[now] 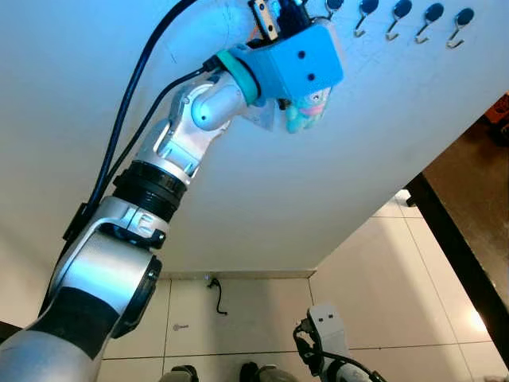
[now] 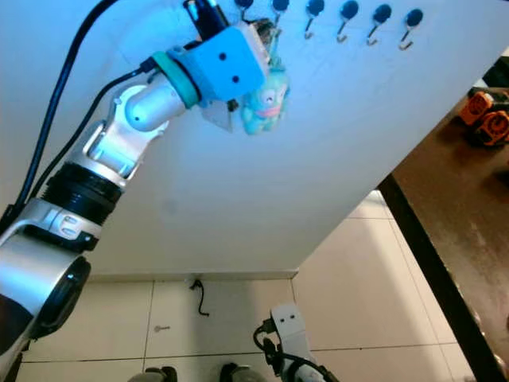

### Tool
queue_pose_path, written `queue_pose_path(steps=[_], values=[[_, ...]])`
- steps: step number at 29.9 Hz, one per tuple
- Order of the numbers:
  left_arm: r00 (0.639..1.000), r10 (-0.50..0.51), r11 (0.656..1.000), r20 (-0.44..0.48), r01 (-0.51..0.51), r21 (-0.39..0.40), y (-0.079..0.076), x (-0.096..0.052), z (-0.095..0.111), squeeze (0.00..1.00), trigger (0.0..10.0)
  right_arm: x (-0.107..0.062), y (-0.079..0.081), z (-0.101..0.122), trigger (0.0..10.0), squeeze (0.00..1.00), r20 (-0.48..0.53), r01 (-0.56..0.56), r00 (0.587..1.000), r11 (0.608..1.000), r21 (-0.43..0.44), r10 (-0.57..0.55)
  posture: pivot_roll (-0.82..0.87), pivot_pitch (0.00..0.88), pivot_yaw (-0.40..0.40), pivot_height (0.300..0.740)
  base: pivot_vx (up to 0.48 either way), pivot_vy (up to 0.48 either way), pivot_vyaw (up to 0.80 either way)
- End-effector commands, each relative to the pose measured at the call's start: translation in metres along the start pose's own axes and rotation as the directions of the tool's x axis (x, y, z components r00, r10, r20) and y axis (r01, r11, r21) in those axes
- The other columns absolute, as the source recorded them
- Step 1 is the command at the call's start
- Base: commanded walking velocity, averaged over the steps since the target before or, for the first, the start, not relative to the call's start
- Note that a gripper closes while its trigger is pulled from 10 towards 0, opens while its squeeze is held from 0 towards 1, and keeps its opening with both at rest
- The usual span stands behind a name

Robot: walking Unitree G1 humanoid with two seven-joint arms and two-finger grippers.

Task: Hang keys on a hook

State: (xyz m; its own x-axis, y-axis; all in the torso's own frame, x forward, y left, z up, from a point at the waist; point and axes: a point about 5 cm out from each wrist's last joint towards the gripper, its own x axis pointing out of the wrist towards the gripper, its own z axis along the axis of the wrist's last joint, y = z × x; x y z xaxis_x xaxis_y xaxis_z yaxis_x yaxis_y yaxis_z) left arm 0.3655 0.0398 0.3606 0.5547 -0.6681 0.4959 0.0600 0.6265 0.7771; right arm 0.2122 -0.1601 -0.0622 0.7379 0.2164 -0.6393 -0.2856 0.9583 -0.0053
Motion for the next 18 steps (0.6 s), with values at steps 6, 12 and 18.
queue_pose_path(steps=[6, 12, 18], values=[[0.999, 0.019, 1.0, 0.051, -0.018, -0.023, 0.008, -0.003, 0.006, 0.0, 10.0, -0.003, -0.001, -0.008, 10.0, 0.0, -0.024, 0.004, 1.0, 1.0, -0.004, -0.004, -0.01, 0.142, -0.055, 0.74, 0.0, 0.0, 0.0], [1.0, 0.012, 1.0, 0.028, -0.011, -0.02, 0.005, -0.008, 0.0, 0.0, 10.0, -0.003, -0.001, -0.006, 10.0, 0.0, -0.023, 0.002, 1.0, 1.0, -0.007, -0.002, -0.01, 0.142, -0.055, 0.74, 0.0, 0.0, 0.0], [1.0, -0.004, 1.0, 0.03, 0.005, -0.026, -0.001, -0.008, 0.001, 0.0, 10.0, -0.003, -0.002, -0.006, 10.0, 0.0, -0.022, 0.002, 1.0, 1.0, -0.008, -0.002, -0.01, 0.143, -0.057, 0.74, 0.0, 0.0, 0.0]])
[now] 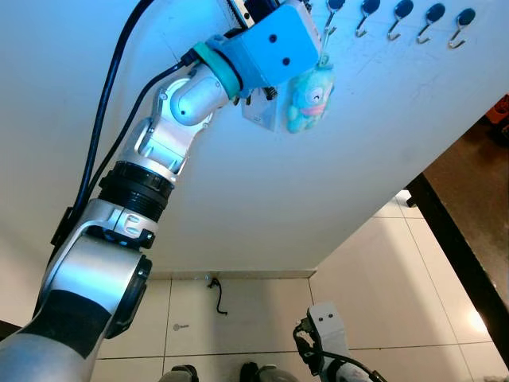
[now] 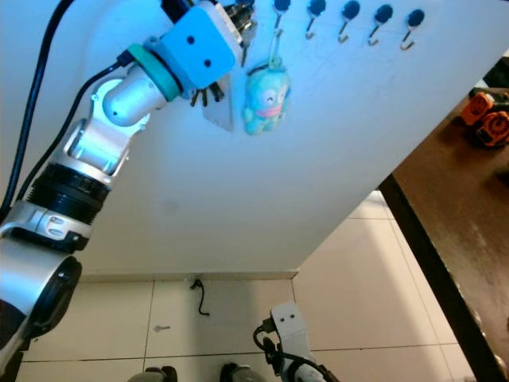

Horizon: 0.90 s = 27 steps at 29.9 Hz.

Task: Hang keys on a hook

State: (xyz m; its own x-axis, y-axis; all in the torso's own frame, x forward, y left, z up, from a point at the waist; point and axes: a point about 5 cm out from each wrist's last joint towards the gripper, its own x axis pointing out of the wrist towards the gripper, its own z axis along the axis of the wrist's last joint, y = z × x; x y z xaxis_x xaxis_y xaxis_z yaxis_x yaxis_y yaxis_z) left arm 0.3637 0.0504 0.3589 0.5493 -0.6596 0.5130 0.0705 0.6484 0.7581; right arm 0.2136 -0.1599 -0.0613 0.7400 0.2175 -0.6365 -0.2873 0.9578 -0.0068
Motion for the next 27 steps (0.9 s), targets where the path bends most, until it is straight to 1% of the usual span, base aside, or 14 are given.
queue_pose_path(steps=[1, 3, 12, 18, 19, 27], values=[[0.999, -0.023, 1.0, 0.022, 0.023, -0.001, -0.006, 0.001, 0.004, 0.0, 10.0, -0.003, -0.001, -0.008, 10.0, 0.0, -0.025, 0.002, 1.0, 1.0, -0.006, -0.002, -0.01, 0.143, -0.057, 0.74, 0.0, 0.0, 0.0], [0.999, -0.032, 0.999, 0.031, 0.032, -0.01, -0.011, 0.002, 0.007, 0.0, 10.0, -0.003, -0.002, -0.008, 10.0, 0.0, -0.026, 0.003, 1.0, 1.0, -0.006, -0.003, -0.01, 0.143, -0.055, 0.74, 0.0, 0.0, 0.0], [1.0, -0.024, 1.0, 0.0, 0.024, -0.017, -0.014, 0.006, 0.003, 0.0, 10.0, -0.004, -0.001, -0.009, 10.0, 0.0, -0.028, 0.002, 1.0, 1.0, -0.006, -0.002, -0.01, 0.144, -0.054, 0.74, 0.0, 0.0, 0.0], [1.0, 0.008, 1.0, -0.02, -0.008, -0.013, -0.007, 0.006, -0.001, 0.0, 10.0, -0.004, -0.001, -0.009, 10.0, 0.0, -0.028, 0.002, 1.0, 1.0, -0.006, -0.002, -0.01, 0.143, -0.056, 0.74, 0.0, 0.0, 0.0], [1.0, 0.017, 1.0, -0.021, -0.017, -0.011, -0.004, 0.005, -0.002, 0.0, 10.0, -0.004, -0.001, -0.009, 10.0, 0.0, -0.029, 0.002, 1.0, 1.0, -0.007, -0.002, -0.01, 0.143, -0.056, 0.74, 0.0, 0.0, 0.0], [0.999, 0.033, 0.999, -0.029, -0.033, -0.003, 0.0, 0.005, -0.003, 0.0, 10.0, -0.004, -0.001, -0.01, 10.0, 0.0, -0.032, 0.0, 0.999, 1.0, -0.011, 0.0, -0.01, 0.139, -0.062, 0.74, 0.0, 0.0, 0.0]])
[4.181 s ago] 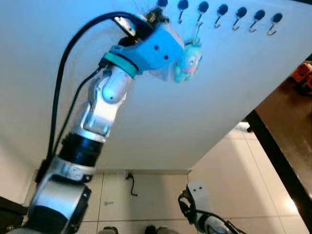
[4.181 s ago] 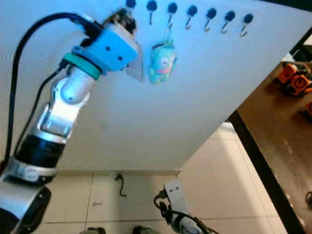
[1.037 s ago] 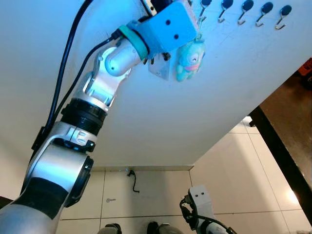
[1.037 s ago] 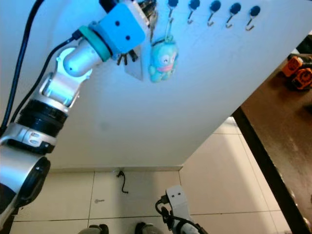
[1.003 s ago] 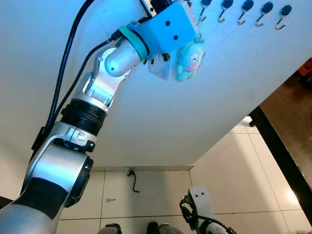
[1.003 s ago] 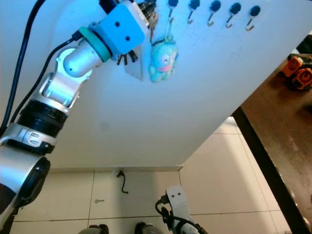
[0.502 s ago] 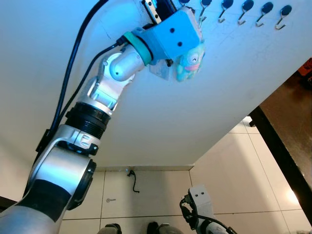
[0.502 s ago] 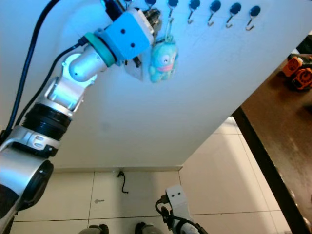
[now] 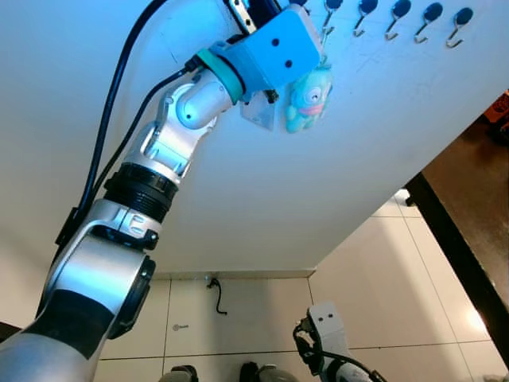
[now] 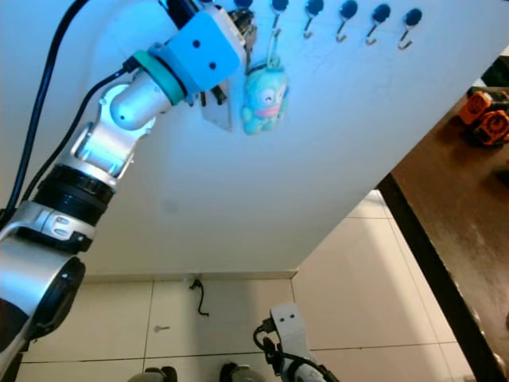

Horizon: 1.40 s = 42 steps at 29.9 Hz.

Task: Hang keys on a hook

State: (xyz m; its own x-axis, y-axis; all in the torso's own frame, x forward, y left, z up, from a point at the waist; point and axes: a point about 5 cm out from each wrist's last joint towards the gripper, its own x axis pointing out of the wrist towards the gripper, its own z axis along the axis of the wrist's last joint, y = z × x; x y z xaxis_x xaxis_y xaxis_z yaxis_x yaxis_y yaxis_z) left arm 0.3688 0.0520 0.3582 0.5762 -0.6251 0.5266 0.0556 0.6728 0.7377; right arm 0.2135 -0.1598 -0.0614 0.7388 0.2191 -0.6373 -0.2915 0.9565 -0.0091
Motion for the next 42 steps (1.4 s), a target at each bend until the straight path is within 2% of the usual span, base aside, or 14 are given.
queue_pose_path(steps=[1, 9, 10, 12, 16, 29, 34, 35, 37, 42], values=[[1.0, 0.007, 1.0, -0.007, -0.007, 0.007, 0.002, 0.002, 0.0, 0.0, 10.0, -0.004, -0.002, -0.008, 10.0, 0.0, -0.03, 0.001, 1.0, 1.0, -0.009, -0.001, -0.01, 0.136, -0.063, 0.74, 0.0, 0.0, 0.0], [0.999, 0.003, 1.0, -0.037, -0.003, 0.006, 0.002, -0.005, -0.009, 0.0, 10.0, -0.003, -0.004, -0.007, 10.0, 0.0, -0.028, 0.002, 1.0, 1.0, -0.014, -0.002, -0.01, 0.13, -0.069, 0.74, 0.0, 0.0, 0.0], [0.998, -0.014, 1.0, -0.053, 0.014, 0.0, -0.002, -0.01, -0.013, 0.0, 10.0, -0.004, -0.004, -0.007, 10.0, 0.0, -0.029, 0.003, 1.0, 1.0, -0.015, -0.003, -0.01, 0.13, -0.069, 0.74, 0.0, 0.0, 0.0], [0.998, -0.014, 1.0, -0.053, 0.014, 0.0, -0.002, -0.01, -0.013, 0.0, 10.0, -0.004, -0.004, -0.007, 10.0, 0.0, -0.029, 0.003, 1.0, 1.0, -0.015, -0.003, -0.01, 0.13, -0.069, 0.74, 0.0, 0.0, 0.0], [0.992, -0.072, 0.997, -0.101, 0.071, -0.015, -0.02, -0.02, -0.024, 0.0, 10.0, -0.004, -0.005, -0.007, 10.0, 0.0, -0.029, 0.0, 1.0, 1.0, -0.019, -0.001, -0.01, 0.141, -0.074, 0.74, 0.0, 0.0, 0.0], [0.988, -0.081, 0.997, -0.13, 0.079, -0.017, -0.025, -0.025, -0.031, 0.0, 10.0, -0.005, -0.005, -0.01, 10.0, 0.0, -0.035, 0.001, 0.999, 1.0, -0.019, -0.002, -0.01, 0.145, -0.076, 0.74, 0.0, 0.0, 0.0], [0.992, -0.079, 0.997, -0.102, 0.077, -0.022, -0.028, -0.028, -0.026, 0.0, 10.0, -0.005, -0.005, -0.01, 10.0, 0.0, -0.034, 0.003, 0.999, 1.0, -0.018, -0.003, -0.01, 0.147, -0.072, 0.74, 0.0, 0.0, 0.0], [0.999, -0.027, 0.996, -0.034, 0.024, -0.088, -0.027, -0.032, -0.013, 0.0, 10.0, -0.005, -0.005, -0.01, 10.0, 0.0, -0.032, 0.003, 0.999, 1.0, -0.017, -0.004, -0.01, 0.147, -0.07, 0.74, 0.0, 0.0, 0.0], [1.0, 0.021, 0.987, 0.016, -0.018, -0.159, -0.023, -0.035, -0.001, 0.0, 10.0, -0.005, -0.004, -0.009, 10.0, 0.0, -0.03, 0.004, 1.0, 1.0, -0.015, -0.005, -0.02, 0.147, -0.069, 0.74, 0.0, 0.0, 0.0], [0.994, 0.078, 0.97, 0.077, -0.058, -0.236, -0.017, -0.044, 0.021, 0.0, 10.0, -0.005, -0.004, -0.009, 10.0, 0.0, -0.02, 0.011, 1.0, 1.0, -0.007, -0.011, -0.02, 0.144, -0.061, 0.74, 0.0, 0.0, 0.0]])
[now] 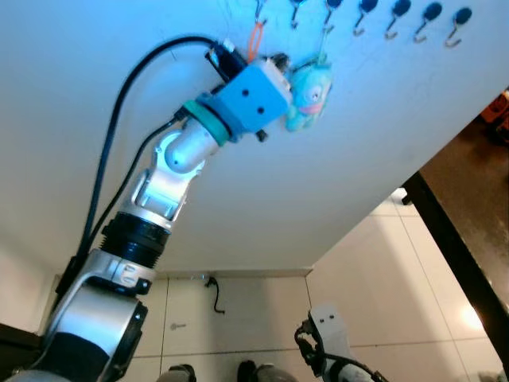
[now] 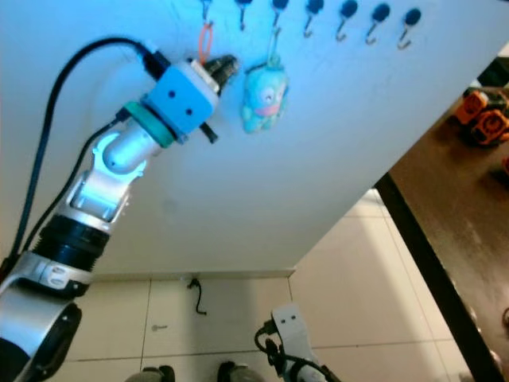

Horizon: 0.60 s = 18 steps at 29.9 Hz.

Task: Hang keys on a hook

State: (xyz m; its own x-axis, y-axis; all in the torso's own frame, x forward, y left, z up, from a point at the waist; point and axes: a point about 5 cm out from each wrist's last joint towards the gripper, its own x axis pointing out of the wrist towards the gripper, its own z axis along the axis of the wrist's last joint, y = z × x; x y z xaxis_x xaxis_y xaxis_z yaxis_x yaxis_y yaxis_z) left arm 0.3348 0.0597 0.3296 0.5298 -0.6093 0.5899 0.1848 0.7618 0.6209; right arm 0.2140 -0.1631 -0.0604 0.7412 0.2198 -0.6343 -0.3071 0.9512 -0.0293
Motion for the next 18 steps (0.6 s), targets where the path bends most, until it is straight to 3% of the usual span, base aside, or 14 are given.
queue_pose_path(steps=[1, 6, 8, 9, 11, 12, 13, 14, 18], values=[[1.0, 0.019, 0.999, 0.023, -0.018, -0.047, -0.001, -0.004, 0.009, 0.0, 10.0, -0.004, -0.001, -0.01, 10.0, 0.0, -0.024, 0.011, 1.0, 1.0, 0.02, -0.01, -0.02, 0.144, -0.061, 0.74, 0.0, 0.0, 0.0], [0.987, 0.161, 0.984, 0.015, -0.159, -0.074, 0.0, -0.026, 0.023, 0.0, 10.0, -0.001, -0.002, 0.004, 10.0, 0.0, 0.067, 0.02, 0.997, 0.998, 0.058, -0.024, -0.01, 0.136, -0.054, 0.74, 0.0, 0.0, 0.0], [0.987, 0.161, 0.984, 0.015, -0.159, -0.074, 0.0, -0.026, 0.023, 0.0, 10.0, -0.001, -0.002, 0.004, 10.0, 0.0, 0.067, 0.02, 0.997, 0.998, 0.058, -0.024, -0.01, 0.136, -0.054, 0.74, 0.0, 0.0, 0.0], [0.988, 0.154, 0.985, -0.031, -0.156, -0.07, -0.008, -0.04, 0.02, 0.0, 10.0, 0.0, -0.002, 0.01, 10.0, 0.0, 0.103, 0.017, 0.994, 0.998, 0.068, -0.024, 0.0, 0.125, -0.057, 0.74, 0.0, 0.0, 0.0], [0.988, 0.154, 0.985, -0.031, -0.156, -0.07, -0.008, -0.04, 0.02, 0.0, 10.0, 0.0, -0.002, 0.01, 10.0, 0.0, 0.103, 0.017, 0.994, 0.998, 0.068, -0.024, 0.0, 0.125, -0.057, 0.74, 0.0, 0.0, 0.0], [0.989, 0.133, 0.989, -0.071, -0.137, -0.063, -0.015, -0.051, 0.016, 0.0, 10.0, 0.001, -0.001, 0.015, 10.0, 0.0, 0.129, 0.012, 0.991, 0.997, 0.072, -0.021, 0.0, 0.125, -0.057, 0.74, 0.0, 0.0, 0.0], [0.989, 0.133, 0.989, -0.071, -0.137, -0.063, -0.015, -0.051, 0.016, 0.0, 10.0, 0.001, -0.001, 0.015, 10.0, 0.0, 0.129, 0.012, 0.991, 0.997, 0.072, -0.021, 0.0, 0.125, -0.057, 0.74, 0.0, 0.0, 0.0], [0.987, 0.108, 0.99, -0.119, -0.117, -0.077, -0.023, -0.061, 0.011, 0.0, 10.0, 0.003, 0.0, 0.024, 10.0, 0.0, 0.169, 0.001, 0.986, 0.997, 0.072, -0.013, 0.01, 0.111, -0.059, 0.74, 0.0, 0.0, 0.0], [0.975, 0.123, 0.978, -0.186, -0.151, -0.146, -0.031, -0.069, 0.005, 0.0, 10.0, 0.007, 0.0, 0.038, 10.0, 0.0, 0.217, -0.004, 0.976, 0.997, 0.075, -0.012, 0.0, 0.101, -0.056, 0.74, 0.0, 0.0, 0.0]])
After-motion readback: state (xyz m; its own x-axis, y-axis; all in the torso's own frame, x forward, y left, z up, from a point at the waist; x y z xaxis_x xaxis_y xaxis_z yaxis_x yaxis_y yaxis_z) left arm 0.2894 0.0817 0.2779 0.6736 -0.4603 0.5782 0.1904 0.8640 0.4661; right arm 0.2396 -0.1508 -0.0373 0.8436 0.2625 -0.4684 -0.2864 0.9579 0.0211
